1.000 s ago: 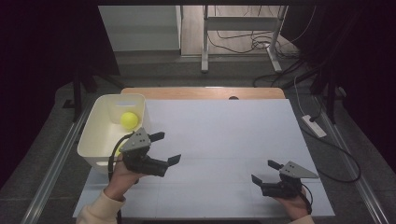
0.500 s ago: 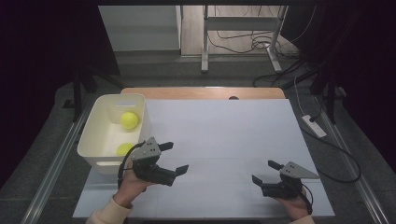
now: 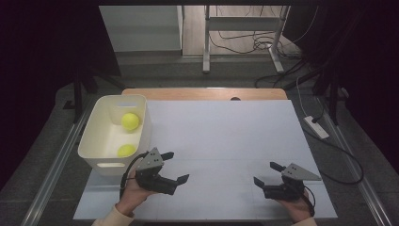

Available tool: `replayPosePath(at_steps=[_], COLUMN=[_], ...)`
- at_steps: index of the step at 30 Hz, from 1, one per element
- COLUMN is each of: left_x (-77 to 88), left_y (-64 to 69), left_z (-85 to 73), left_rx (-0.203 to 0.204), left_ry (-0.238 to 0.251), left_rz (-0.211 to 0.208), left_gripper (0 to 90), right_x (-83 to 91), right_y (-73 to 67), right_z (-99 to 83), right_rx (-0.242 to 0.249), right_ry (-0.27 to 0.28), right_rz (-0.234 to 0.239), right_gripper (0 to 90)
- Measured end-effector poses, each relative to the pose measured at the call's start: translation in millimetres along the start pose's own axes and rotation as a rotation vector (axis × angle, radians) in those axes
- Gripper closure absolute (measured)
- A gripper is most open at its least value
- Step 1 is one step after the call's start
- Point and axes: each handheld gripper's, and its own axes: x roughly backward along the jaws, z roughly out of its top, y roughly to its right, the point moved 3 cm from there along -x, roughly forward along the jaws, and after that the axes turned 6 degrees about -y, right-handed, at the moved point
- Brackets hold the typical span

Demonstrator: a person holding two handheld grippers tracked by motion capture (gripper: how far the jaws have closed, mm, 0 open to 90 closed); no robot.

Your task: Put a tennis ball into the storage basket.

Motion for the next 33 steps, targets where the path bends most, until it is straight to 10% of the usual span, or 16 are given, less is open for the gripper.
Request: replayPosePath(at_steps=[33], left_x=[-5.3], left_y=[-13.8], left_z=[-61.3], left_rx=[0.013], left_ry=[-0.042], left_rz=[0.076], left_gripper=[8.4], right_x=[5.1], right_y=[-2.0], right_z=[-5.2], right_rx=[0.008], right_ry=[-0.008], right_rz=[0.023], right_gripper=[10.5])
